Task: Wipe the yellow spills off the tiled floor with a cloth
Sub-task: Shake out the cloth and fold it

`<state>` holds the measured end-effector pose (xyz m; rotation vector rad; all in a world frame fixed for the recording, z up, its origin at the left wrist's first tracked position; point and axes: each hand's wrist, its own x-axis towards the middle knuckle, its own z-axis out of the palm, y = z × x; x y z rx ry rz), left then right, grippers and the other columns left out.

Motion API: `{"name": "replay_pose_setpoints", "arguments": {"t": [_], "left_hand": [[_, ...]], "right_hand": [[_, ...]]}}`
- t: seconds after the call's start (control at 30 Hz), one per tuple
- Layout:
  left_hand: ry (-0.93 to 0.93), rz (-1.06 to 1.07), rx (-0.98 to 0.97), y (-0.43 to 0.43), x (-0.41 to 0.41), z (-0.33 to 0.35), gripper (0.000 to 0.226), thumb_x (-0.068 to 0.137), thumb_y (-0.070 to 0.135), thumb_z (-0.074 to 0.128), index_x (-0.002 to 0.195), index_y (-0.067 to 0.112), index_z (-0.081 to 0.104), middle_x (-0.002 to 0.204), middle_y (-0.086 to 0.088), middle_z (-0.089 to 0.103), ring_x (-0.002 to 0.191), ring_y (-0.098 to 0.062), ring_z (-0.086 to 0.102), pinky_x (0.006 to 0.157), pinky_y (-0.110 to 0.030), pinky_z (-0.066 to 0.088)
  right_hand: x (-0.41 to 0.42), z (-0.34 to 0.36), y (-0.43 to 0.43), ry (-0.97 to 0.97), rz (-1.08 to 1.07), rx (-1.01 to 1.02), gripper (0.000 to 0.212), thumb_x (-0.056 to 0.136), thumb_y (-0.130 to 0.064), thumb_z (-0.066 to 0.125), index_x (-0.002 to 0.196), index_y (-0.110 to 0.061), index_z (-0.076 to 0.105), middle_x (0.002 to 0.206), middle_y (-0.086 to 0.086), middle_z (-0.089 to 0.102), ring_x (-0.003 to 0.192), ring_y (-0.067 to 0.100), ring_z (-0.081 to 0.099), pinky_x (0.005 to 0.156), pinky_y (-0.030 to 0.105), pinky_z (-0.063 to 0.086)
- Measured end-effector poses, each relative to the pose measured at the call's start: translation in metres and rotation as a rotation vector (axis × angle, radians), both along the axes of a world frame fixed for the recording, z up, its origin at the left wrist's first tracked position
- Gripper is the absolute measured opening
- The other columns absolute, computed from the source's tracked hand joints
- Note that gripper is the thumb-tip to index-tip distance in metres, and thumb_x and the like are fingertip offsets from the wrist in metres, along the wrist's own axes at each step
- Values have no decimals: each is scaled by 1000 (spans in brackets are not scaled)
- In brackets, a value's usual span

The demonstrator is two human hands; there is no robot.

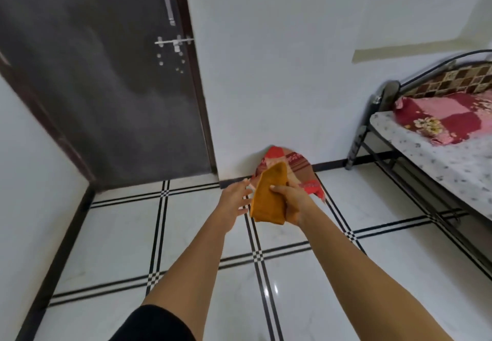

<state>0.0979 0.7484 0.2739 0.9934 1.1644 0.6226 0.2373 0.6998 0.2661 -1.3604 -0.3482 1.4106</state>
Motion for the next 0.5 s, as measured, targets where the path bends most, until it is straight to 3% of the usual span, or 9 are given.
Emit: {"name": "replay_pose_setpoints", "arguments": {"t": [0.13, 0.23, 0.33, 0.4, 0.5], "left_hand": [[15, -20, -1, 76, 50, 3, 24, 96, 36, 46, 111, 19, 52, 99, 0, 60, 90, -19, 57, 86, -39, 44], [30, -22, -29, 131, 83, -5, 24, 96, 34, 45, 112, 18, 53, 96, -1, 62, 95, -22, 58, 93, -43, 46], [-1, -25, -62, 195, 118, -21, 17, 97, 29, 44, 101, 17, 55, 86, 1, 62, 80, -16, 59, 78, -36, 50], [2, -25, -76, 233, 137, -33, 18, 97, 28, 45, 100, 15, 56, 87, -1, 62, 79, -16, 59, 73, -33, 49], [4, -46, -109, 303, 174, -62, 25, 96, 31, 46, 111, 14, 56, 102, -4, 63, 92, -21, 60, 83, -38, 49]], "right_hand": [[49, 3, 73, -13, -7, -43, 52, 87, -16, 62, 134, -22, 40, 125, 12, 52, 97, 34, 54, 66, 48, 51], [79, -6, 127, -16, -36, -44, 50, 88, -13, 61, 133, -21, 43, 124, 12, 55, 98, 33, 55, 68, 48, 50], [112, -19, 192, -28, -80, -70, 47, 86, -11, 63, 128, -25, 48, 121, 11, 57, 96, 33, 56, 65, 47, 52], [130, -25, 225, -31, -94, -103, 42, 86, -11, 63, 124, -22, 50, 116, 11, 58, 93, 32, 57, 61, 45, 51], [164, -45, 287, -16, -108, -130, 38, 86, -9, 63, 121, -20, 51, 115, 11, 58, 95, 33, 57, 64, 46, 51]]}}
